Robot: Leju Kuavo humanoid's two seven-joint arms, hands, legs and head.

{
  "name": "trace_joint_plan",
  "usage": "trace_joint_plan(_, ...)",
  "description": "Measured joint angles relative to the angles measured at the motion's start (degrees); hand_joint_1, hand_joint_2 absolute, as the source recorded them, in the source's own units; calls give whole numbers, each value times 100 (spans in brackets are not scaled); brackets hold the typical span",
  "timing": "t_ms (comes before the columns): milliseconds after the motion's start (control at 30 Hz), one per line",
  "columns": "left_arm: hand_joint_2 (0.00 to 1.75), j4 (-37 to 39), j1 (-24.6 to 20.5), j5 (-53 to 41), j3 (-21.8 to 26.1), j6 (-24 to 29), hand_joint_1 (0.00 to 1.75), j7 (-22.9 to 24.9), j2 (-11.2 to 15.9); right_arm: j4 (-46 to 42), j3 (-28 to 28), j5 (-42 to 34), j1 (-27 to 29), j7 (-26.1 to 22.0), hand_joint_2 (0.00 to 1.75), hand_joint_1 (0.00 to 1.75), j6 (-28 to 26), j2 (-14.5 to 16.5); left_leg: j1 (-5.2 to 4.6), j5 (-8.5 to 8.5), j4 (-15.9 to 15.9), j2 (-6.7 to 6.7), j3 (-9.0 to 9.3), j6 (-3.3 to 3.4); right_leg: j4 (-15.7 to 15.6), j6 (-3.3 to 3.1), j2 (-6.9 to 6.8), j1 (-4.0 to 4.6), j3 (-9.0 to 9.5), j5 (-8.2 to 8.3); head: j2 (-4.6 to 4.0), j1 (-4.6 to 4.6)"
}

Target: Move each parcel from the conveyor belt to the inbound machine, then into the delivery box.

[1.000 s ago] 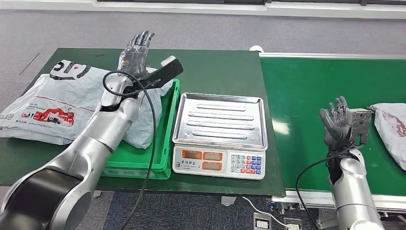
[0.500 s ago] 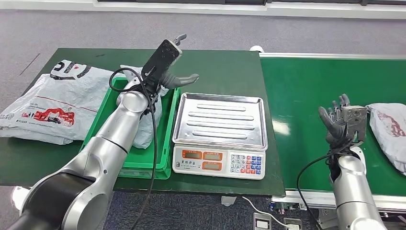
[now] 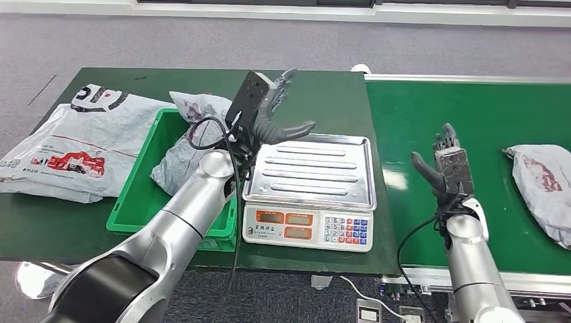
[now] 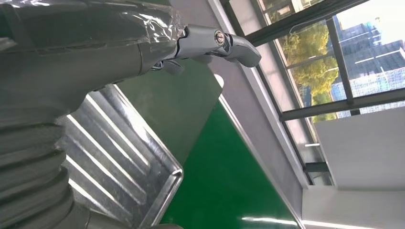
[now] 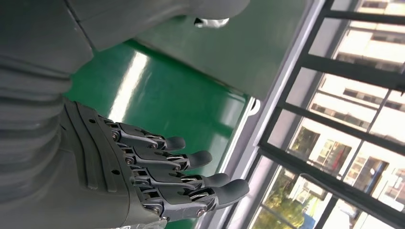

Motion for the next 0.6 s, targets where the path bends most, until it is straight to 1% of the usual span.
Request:
trace_joint_plan(133, 175, 73, 81, 92, -281, 316, 0, -98, -24, 144, 266, 217, -199, 10, 175, 0, -90, 113, 0, 1, 0, 2, 0, -1, 0, 0, 4, 0, 0, 1, 0, 0)
trace_joint_plan(267, 175, 152, 153, 76, -338, 630, 0, -221, -31, 460, 482, 450, -462, 3, 175, 0, -342, 241, 0, 2, 0, 1, 1, -1, 0, -1, 2, 0, 0, 1, 0, 0)
trace_joint_plan(433, 175, 241, 262, 49, -401, 711, 0, -295, -29, 596, 607, 571, -560, 28, 175, 0, -517, 392, 0, 2, 0, -2, 0, -1, 0, 0, -2, 0, 0, 0, 0, 0)
trace_joint_plan(600, 175, 277, 323, 78, -401, 695, 0, -327, -26, 597, 626, 653, -558, 122, 175, 0, -545, 493, 0, 1, 0, -2, 0, 0, 0, 0, -1, 0, -1, 0, 0, 0)
